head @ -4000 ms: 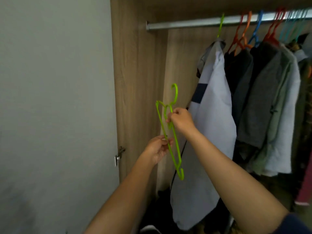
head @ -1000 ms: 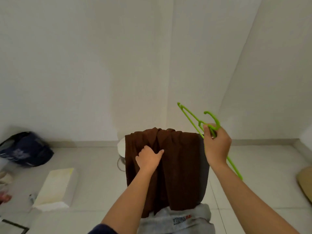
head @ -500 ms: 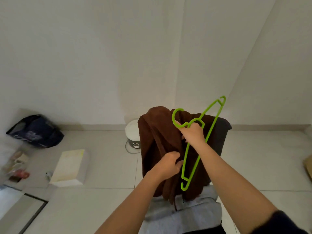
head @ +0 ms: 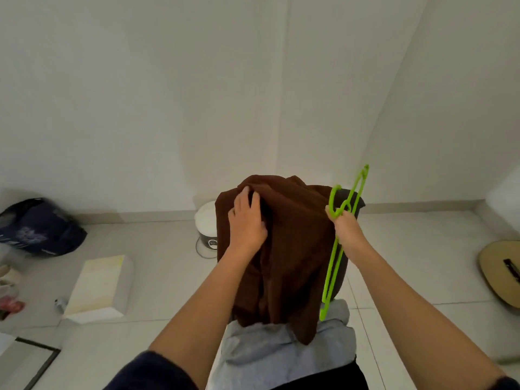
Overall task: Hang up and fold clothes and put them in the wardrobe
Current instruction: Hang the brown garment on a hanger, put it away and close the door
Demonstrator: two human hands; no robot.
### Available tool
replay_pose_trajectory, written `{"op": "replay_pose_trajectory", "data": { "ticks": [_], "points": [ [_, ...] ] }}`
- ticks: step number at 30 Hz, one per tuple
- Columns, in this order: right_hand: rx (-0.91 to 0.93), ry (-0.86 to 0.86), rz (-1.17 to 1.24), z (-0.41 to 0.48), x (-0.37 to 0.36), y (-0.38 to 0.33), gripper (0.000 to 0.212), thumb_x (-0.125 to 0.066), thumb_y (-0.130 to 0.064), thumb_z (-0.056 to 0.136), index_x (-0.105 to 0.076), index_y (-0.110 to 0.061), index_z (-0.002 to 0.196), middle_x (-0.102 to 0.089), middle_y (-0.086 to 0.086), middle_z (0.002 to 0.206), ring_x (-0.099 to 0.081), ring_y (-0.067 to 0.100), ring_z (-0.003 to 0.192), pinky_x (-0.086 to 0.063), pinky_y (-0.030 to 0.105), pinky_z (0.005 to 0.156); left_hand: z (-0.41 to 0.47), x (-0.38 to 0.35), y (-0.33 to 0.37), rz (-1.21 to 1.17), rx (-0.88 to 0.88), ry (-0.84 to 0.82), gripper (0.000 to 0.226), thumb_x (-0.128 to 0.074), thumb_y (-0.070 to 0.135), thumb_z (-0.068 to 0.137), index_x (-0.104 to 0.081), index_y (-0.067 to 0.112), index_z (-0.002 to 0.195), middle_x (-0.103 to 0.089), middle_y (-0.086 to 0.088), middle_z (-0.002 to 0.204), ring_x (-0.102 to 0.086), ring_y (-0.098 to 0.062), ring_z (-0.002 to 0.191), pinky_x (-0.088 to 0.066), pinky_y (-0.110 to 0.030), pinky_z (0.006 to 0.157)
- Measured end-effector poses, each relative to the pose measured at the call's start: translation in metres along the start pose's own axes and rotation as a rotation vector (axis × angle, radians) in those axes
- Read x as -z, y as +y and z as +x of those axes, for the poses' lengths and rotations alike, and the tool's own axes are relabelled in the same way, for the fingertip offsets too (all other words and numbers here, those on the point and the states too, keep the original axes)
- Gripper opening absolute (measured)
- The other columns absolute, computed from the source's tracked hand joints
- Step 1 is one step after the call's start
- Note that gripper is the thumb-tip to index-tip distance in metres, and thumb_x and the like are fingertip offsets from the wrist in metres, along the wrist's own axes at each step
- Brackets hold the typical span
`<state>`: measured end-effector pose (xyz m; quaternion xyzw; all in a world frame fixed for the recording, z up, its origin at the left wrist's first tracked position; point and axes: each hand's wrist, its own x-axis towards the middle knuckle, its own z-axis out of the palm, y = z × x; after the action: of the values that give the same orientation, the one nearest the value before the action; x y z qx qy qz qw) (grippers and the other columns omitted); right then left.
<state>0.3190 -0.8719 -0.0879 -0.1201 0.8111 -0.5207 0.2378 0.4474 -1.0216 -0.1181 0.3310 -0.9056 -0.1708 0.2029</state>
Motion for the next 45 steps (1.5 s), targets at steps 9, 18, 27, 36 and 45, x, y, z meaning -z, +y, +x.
{"op": "replay_pose_trajectory", "data": {
  "ticks": [9, 18, 27, 36, 45],
  "points": [
    [-0.005, -0.017, 0.495, -0.030, 0.096, 0.010, 0.010, -0.061, -0.022, 0.088, -0.068, -0.015, 0.088, -0.073, -0.005, 0.070, -0.069, 0.007, 0.063, -0.057, 0.021, 0.069, 0.048, 0.010, 0.093, -0.174, -0.285, -0.098, 0.072, -0.059, 0.011, 0.079, -0.029, 0.027, 0.142, -0.041, 0.005, 0.144, -0.024, -0.013, 0.141, 0.005, -0.054, 0.113],
    [0.310, 0.092, 0.037, -0.042, 0.132, -0.004, 0.018, -0.056, -0.041, 0.092, -0.066, -0.027, 0.086, -0.067, -0.004, 0.091, -0.062, 0.011, 0.093, -0.048, 0.031, 0.084, 0.042, 0.046, 0.178, -0.389, -0.429, -0.308, 0.034, -0.043, -0.004, 0.072, -0.067, 0.008, 0.092, -0.068, -0.008, 0.095, -0.059, -0.025, 0.090, -0.050, -0.036, 0.081],
    [0.436, 0.114, -0.159, -0.051, 0.119, -0.018, 0.026, -0.065, -0.027, 0.087, -0.058, -0.008, 0.072, -0.057, 0.006, 0.068, -0.054, 0.022, 0.069, -0.038, 0.016, 0.056, 0.044, 0.067, 0.187, -0.486, -0.364, -0.165, 0.016, -0.061, 0.010, 0.074, -0.065, 0.025, 0.071, -0.061, 0.005, 0.066, -0.055, -0.010, 0.065, -0.046, -0.030, 0.063],
    [0.323, 0.194, 0.209, -0.054, 0.116, -0.022, 0.019, -0.057, -0.024, 0.093, -0.063, -0.007, 0.086, -0.065, 0.017, 0.092, -0.061, 0.033, 0.092, -0.047, 0.039, 0.085, -0.010, 0.012, 0.104, -0.625, -0.079, -0.562, 0.054, -0.073, 0.063, 0.065, -0.063, 0.026, 0.102, -0.064, 0.006, 0.104, -0.061, -0.011, 0.096, -0.050, -0.031, 0.088],
    [0.368, 0.298, 0.450, -0.072, 0.138, -0.036, 0.013, -0.057, -0.020, 0.093, -0.063, -0.021, 0.082, -0.065, -0.001, 0.090, -0.061, 0.023, 0.098, -0.048, 0.038, 0.095, -0.058, -0.061, 0.088, -0.338, 0.232, -0.443, 0.033, -0.050, 0.045, 0.093, -0.046, 0.024, 0.119, -0.043, -0.003, 0.128, -0.040, -0.025, 0.122, -0.037, -0.048, 0.100]
  ]
}}
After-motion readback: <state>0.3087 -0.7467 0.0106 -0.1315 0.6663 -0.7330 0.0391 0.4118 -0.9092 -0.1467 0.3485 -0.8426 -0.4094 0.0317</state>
